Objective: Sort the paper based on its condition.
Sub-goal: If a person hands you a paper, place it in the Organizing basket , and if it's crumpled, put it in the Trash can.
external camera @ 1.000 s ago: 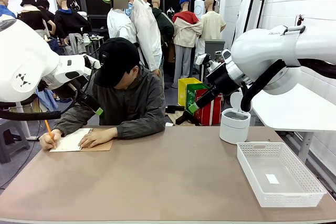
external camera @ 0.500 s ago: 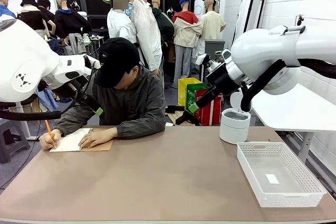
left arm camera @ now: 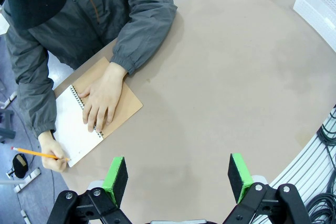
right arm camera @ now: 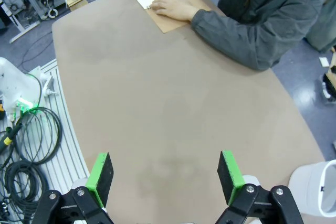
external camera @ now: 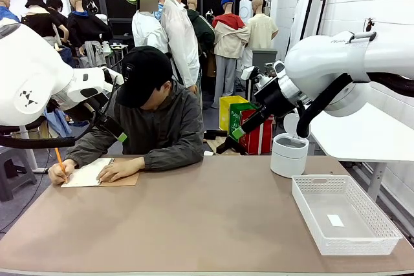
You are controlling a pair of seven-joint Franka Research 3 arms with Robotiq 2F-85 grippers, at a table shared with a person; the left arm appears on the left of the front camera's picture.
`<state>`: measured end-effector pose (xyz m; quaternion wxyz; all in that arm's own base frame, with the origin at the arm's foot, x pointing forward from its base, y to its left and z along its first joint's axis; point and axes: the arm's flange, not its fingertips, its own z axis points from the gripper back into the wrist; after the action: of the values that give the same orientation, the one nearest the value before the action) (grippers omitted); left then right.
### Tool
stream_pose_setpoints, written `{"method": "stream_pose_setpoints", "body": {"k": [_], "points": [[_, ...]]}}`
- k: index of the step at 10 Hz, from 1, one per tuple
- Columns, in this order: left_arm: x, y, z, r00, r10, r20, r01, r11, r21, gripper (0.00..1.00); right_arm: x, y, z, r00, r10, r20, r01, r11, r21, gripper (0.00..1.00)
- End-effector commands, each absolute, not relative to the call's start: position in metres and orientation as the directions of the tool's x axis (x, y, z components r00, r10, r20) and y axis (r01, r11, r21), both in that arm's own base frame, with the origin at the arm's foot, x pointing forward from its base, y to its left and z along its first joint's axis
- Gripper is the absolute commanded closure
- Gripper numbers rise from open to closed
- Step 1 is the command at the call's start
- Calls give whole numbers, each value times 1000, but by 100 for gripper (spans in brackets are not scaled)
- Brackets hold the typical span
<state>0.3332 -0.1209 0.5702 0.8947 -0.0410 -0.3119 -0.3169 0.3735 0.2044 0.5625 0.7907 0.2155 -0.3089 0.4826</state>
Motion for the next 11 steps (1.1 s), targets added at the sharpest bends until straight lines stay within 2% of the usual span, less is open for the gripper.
{"method": "stream_pose_setpoints", "body": {"k": [1, 11], "points": [[333, -120, 570, 605, -542, 583, 593, 796, 124, 0, 373, 204, 561, 341, 635, 694, -898, 438, 41, 0], [333, -120, 570, 605, -542, 583, 593, 796, 124, 0, 373, 204, 561, 341, 635, 694, -898, 438, 41, 0]]}}
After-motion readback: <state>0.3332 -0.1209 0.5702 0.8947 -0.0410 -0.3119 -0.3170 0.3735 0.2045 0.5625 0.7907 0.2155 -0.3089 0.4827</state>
